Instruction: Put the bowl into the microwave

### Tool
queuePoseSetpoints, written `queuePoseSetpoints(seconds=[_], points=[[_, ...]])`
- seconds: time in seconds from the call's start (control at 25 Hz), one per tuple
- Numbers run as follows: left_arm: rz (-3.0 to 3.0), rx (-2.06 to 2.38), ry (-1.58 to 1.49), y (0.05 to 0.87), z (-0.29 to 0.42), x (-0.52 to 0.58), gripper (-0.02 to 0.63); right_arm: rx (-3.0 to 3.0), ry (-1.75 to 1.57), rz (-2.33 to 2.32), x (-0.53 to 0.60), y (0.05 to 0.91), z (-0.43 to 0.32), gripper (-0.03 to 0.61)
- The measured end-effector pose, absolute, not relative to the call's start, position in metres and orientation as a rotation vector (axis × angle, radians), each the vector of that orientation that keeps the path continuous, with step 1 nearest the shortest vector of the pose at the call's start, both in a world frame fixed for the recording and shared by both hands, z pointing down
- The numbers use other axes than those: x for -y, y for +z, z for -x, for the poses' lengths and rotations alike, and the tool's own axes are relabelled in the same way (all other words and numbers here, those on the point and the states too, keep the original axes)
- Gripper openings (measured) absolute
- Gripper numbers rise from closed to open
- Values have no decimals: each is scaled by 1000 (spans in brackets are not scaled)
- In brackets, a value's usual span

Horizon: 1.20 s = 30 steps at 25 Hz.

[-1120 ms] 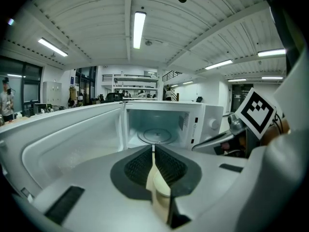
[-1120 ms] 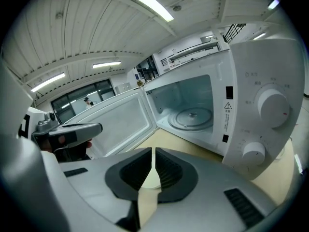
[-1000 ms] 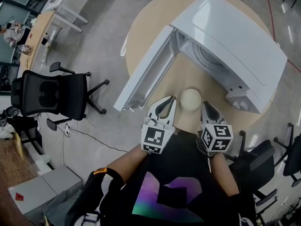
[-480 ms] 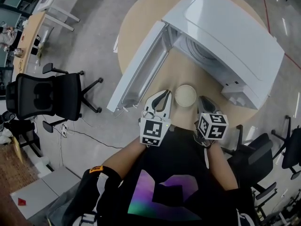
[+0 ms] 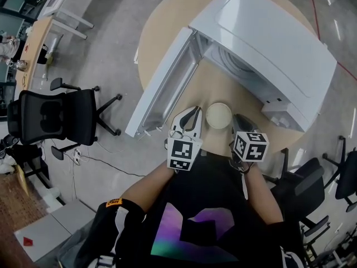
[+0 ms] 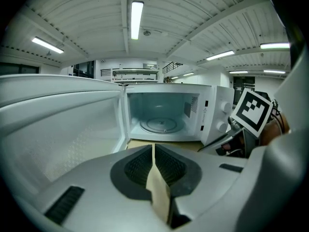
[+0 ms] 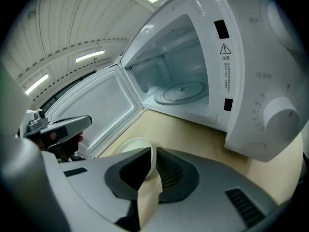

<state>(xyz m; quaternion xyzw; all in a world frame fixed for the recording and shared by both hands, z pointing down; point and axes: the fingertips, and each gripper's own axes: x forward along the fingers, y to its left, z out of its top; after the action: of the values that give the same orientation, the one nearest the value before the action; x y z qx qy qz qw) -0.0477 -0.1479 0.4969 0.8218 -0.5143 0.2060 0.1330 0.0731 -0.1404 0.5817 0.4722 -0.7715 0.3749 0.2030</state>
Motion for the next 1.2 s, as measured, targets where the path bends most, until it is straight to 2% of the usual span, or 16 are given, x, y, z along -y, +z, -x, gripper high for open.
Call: queuePoseSetpoints(seconds=[0.28, 0.36, 0.44, 0.76, 1.2], points=[[-2372, 1481, 627, 507, 50, 154, 46, 2147, 1072, -1286, 142, 589, -65, 24], [-2370, 1476, 634, 509, 51, 155, 46, 2145, 1083, -1273, 142, 591, -63, 56], [-2371, 1469, 644, 510, 52, 155, 46, 2136, 1093, -1267, 141, 593, -61, 61], [-2388, 1438, 659, 513, 51, 159, 46, 2104, 1168, -1266, 141, 605, -58, 60], [-2416, 1392, 672, 515, 52, 158, 46, 2082, 1446, -1345, 140, 610, -61, 47]])
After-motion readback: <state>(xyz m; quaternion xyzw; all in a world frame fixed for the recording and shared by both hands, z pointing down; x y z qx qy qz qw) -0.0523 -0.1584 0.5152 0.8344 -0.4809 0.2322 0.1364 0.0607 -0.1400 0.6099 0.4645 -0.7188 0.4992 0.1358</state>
